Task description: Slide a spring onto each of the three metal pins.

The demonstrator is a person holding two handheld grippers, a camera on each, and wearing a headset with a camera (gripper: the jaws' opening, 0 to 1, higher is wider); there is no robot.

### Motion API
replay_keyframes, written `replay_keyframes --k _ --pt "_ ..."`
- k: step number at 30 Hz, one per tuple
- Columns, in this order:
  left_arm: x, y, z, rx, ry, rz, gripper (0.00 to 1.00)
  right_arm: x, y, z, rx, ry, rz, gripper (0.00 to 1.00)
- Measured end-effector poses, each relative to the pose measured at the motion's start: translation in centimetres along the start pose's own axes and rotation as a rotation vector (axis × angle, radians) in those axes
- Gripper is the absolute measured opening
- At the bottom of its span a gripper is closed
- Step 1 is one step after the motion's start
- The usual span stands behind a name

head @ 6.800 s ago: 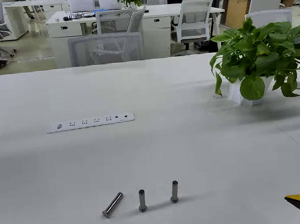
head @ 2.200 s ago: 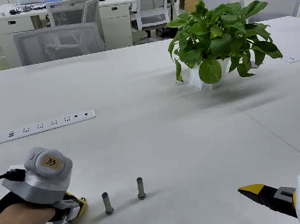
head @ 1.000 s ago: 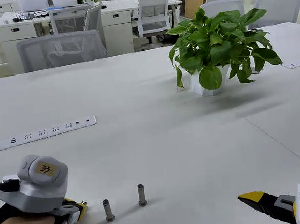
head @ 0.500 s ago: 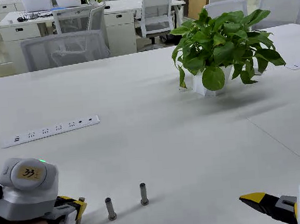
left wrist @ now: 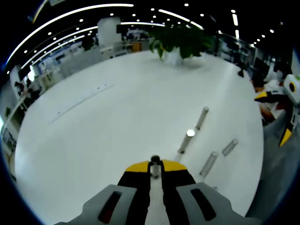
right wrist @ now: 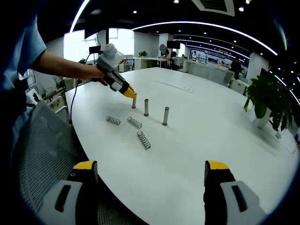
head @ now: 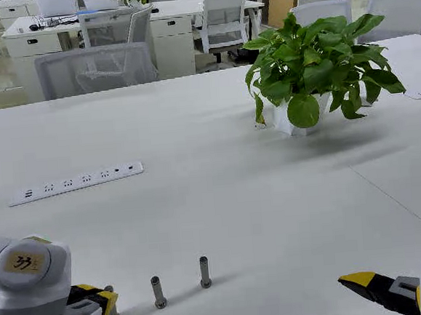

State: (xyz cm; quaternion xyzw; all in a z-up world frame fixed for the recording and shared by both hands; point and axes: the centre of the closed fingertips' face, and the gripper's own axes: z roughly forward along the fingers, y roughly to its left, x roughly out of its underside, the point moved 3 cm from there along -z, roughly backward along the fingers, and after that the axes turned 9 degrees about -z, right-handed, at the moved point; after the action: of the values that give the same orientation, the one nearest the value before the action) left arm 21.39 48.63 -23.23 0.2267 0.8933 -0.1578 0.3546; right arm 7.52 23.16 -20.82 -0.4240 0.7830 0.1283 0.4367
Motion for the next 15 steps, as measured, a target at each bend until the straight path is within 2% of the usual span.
replay_keyframes --k 15 --pt "0.86 -0.26 -0.41 -0.003 0.007 0.027 0.07 -0.12 0.06 -0.03 -0.001 -0.005 -0.009 0.95"
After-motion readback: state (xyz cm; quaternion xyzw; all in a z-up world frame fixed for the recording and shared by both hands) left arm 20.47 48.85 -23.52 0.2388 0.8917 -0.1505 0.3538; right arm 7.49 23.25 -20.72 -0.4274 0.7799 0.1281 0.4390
